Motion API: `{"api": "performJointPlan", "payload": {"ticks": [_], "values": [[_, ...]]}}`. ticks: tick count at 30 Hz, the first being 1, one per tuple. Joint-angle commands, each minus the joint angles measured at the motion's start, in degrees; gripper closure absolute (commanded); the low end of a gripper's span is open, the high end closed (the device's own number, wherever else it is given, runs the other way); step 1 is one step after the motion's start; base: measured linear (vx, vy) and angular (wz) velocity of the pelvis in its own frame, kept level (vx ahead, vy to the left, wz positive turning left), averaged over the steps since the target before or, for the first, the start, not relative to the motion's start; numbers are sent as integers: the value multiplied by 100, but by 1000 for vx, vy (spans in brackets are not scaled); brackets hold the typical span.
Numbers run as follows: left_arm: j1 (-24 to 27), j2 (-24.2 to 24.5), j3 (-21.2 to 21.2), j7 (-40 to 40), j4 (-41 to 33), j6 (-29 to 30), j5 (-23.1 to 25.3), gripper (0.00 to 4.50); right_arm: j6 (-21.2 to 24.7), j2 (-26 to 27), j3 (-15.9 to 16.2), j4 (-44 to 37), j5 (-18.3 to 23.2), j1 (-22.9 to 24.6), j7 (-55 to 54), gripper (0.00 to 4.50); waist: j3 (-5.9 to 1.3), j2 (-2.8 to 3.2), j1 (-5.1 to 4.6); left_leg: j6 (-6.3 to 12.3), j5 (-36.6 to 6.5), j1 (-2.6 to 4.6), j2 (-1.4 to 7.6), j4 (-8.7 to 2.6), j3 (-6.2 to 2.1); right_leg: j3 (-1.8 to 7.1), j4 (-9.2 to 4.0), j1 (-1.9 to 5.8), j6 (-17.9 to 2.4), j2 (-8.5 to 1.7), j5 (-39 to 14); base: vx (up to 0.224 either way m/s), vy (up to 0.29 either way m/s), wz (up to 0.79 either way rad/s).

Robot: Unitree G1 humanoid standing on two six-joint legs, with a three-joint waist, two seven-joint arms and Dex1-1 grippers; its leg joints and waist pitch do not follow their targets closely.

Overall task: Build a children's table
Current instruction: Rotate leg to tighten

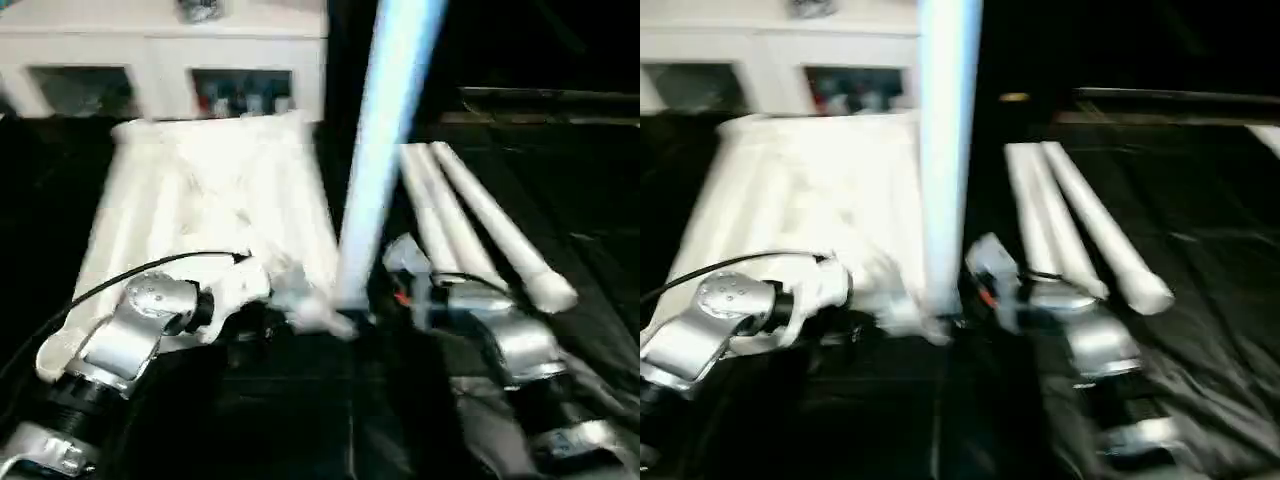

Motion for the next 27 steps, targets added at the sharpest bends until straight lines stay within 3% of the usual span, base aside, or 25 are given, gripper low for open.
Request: {"api": "performJointPlan", "payload": {"ticks": [1,2,4,6,7,11,12,15,20,24,27], "values": [[49,-342,-44,403,-398,410,-166,450,305,364,69,297,-100,-30,-776,173,-279,55,-10,-150,-1416,-17,629,-504,-402,401,-522,278,-1076,-752,-2420,-53,4,-13],[62,-474,32,630,-497,586,-160,450,337,538,19,361,-83,-53,-1012,173,-270,42,-48,-151,-1561,-23,602,-521,-419,371,-570,269,-899,-719,-2728,0,0,0],[117,-960,239,1336,-844,1209,-82,450,343,1105,-125,695,-129,-190,-1867,173,-272,48,-119,-158,-1566,3,606,-506,-418,396,-578,229,-953,-730,-2639,0,0,0],[137,-1203,303,1681,-1010,1455,18,450,326,1340,-195,914,-198,-296,-2293,173,-253,11,-162,-92,-1609,34,572,-483,-399,400,-639,198,-911,-725,-2802,0,0,0],[146,-1286,307,1788,-1078,1526,52,450,312,1406,-196,990,-216,-338,-2372,173,-258,24,-157,-68,-1569,32,570,-479,-399,406,-632,201,-902,-730,-2807,0,0,0],[165,-1481,235,2096,-1393,1864,92,450,92,1609,-294,1235,-346,-478,-2737,173,-273,9,-170,49,-1385,1,591,-496,-385,419,-583,202,-965,-699,-2342,0,0,0],[164,-1464,189,2115,-1433,1843,117,450,72,1615,-348,1276,-322,-509,-2757,138,-282,20,-173,80,-1306,-7,587,-489,-375,419,-567,202,-1029,-691,-2103,0,0,0],[169,-1318,144,2040,-1369,1740,231,450,-7,1483,-450,1284,-330,-541,-2711,103,-320,21,-169,217,-954,-26,576,-463,-342,424,-493,229,-1204,-674,-1309,0,0,0],[155,-903,63,1679,-1105,1346,299,450,-418,875,-321,852,-411,-383,-1973,57,-344,22,-85,393,-698,-23,566,-422,-310,411,-461,240,-1276,-663,-946,0,0,0],[152,-655,1,1338,-919,988,250,450,-356,417,-422,419,-226,-243,-1399,21,-384,32,-31,574,-354,-40,573,-392,-316,391,-375,261,-1393,-646,-308,0,0,0],[128,-501,-29,1128,-750,703,228,450,-419,90,-366,193,-185,-157,-957,3,-374,45,23,644,-398,-35,587,-385,-322,372,-394,253,-1381,-653,-386,0,0,0]]}}
